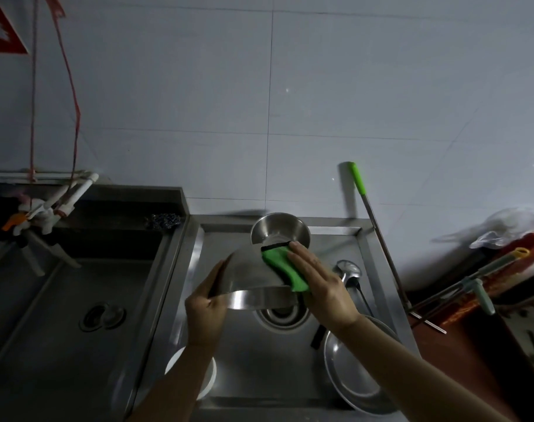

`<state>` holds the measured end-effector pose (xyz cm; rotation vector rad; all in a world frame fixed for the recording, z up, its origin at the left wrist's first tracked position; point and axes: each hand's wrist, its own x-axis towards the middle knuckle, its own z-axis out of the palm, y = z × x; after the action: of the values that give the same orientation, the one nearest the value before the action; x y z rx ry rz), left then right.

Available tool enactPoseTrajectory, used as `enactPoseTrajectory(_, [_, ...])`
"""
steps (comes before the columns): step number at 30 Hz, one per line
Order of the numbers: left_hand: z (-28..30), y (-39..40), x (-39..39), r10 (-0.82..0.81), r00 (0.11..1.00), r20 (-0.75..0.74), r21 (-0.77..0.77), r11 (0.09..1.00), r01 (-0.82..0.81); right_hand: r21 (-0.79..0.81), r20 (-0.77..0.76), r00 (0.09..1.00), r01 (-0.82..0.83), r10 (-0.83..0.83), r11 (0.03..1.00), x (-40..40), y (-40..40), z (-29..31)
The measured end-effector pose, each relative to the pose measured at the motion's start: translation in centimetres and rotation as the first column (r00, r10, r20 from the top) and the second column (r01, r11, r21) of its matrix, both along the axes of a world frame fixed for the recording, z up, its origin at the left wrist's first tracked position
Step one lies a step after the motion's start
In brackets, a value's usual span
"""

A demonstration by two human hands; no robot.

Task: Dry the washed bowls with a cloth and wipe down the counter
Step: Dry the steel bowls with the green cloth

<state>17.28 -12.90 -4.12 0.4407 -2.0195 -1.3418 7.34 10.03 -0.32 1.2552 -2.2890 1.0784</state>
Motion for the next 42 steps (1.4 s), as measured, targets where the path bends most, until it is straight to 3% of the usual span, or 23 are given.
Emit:
enactPoseTrajectory(2, [-0.7, -0.4, 0.4, 0.008, 0.998, 0.068, 0.089, 0.996, -0.014, -0.04, 0.125, 0.99, 0.069, -0.063, 0.997, 0.1, 0.3, -0.5])
enactPoseTrajectory(4, [-0.6, -0.8, 0.1, -0.039, 0.988, 0.151, 0.059, 0.998, 0.03, -0.005, 0.12, 0.988, 0.101, -0.1, 0.995, 0.3, 0.6, -1.3])
enactPoseTrajectory(6, [-0.1, -1.1, -0.3, -0.053, 0.988, 0.143, -0.154, 0.985, 0.075, 0.064, 0.063, 0.994, 0.089, -0.093, 0.994, 0.5, 0.4, -1.8])
enactPoseTrajectory(8, [0.2, -0.7, -0.8, -0.131, 0.98, 0.15, -0.425, 0.887, 0.183, 0.129, -0.076, 0.994, 0.087, -0.078, 0.988, 0.7, -0.4, -1.3])
enactPoseTrajectory(11, [1.3, 1.3, -1.4, -0.173, 0.962, 0.211, -0.527, 0.809, 0.261, 0.168, -0.203, 0.976, 0.117, -0.082, 0.979, 0.8, -1.6, -0.5])
enactPoseTrajectory(16, [2.5, 1.6, -1.0, -0.149, 0.989, -0.012, -0.526, 0.842, 0.12, 0.11, -0.242, 0.969, 0.087, -0.058, 0.99, 1.4, -1.3, 0.8])
enactPoseTrajectory(20, [2.6, 0.3, -0.1, -0.115, 0.985, -0.132, -0.265, 0.961, 0.077, -0.007, -0.138, 0.99, 0.035, -0.036, 0.999, 1.0, -0.9, 1.1])
enactPoseTrajectory(23, [1.8, 0.0, 0.7, -0.092, 0.988, -0.12, -0.089, 0.993, 0.082, -0.074, -0.02, 0.999, 0.023, -0.025, 0.997, 0.7, -0.6, 0.5])
enactPoseTrajectory(26, [-0.6, -0.3, 1.3, -0.072, 0.997, 0.001, 0.043, 0.996, 0.072, -0.061, 0.14, 0.99, 0.043, -0.034, 0.997, 0.6, 0.1, -0.7])
enactPoseTrajectory(28, [-1.5, -0.9, 0.9, -0.12, 0.983, 0.136, 0.017, 0.993, 0.119, 0.007, 0.166, 0.982, 0.087, -0.087, 0.996, 0.6, 0.4, -1.7])
enactPoseTrajectory(30, [-1.8, -1.0, 0.5, -0.159, 0.951, 0.267, -0.125, 0.972, 0.197, 0.112, 0.076, 0.989, 0.117, -0.125, 0.987, 1.0, 0.4, -2.9])
enactPoseTrajectory(32, [-1.7, -0.3, 0.0, -0.189, 0.93, 0.315, -0.329, 0.898, 0.294, 0.221, -0.079, 0.991, 0.125, -0.11, 0.967, 1.6, -0.1, -3.5])
enactPoseTrajectory(34, [-1.3, 1.3, -0.6, -0.236, 0.923, 0.305, -0.433, 0.829, 0.355, 0.266, -0.131, 0.984, 0.155, -0.124, 0.952, 2.0, -0.9, -3.4])
enactPoseTrajectory(39, [-0.4, 2.6, -1.0, -0.202, 0.968, 0.151, -0.308, 0.921, 0.24, 0.275, -0.179, 0.979, 0.15, -0.103, 0.95, 2.7, -2.1, -2.8])
enactPoseTrajectory(42, [-1.3, 1.3, -0.8, -0.118, 0.99, 0.081, -0.231, 0.964, 0.134, 0.199, -0.17, 0.983, 0.098, -0.064, 0.975, 2.3, -1.1, -2.6])
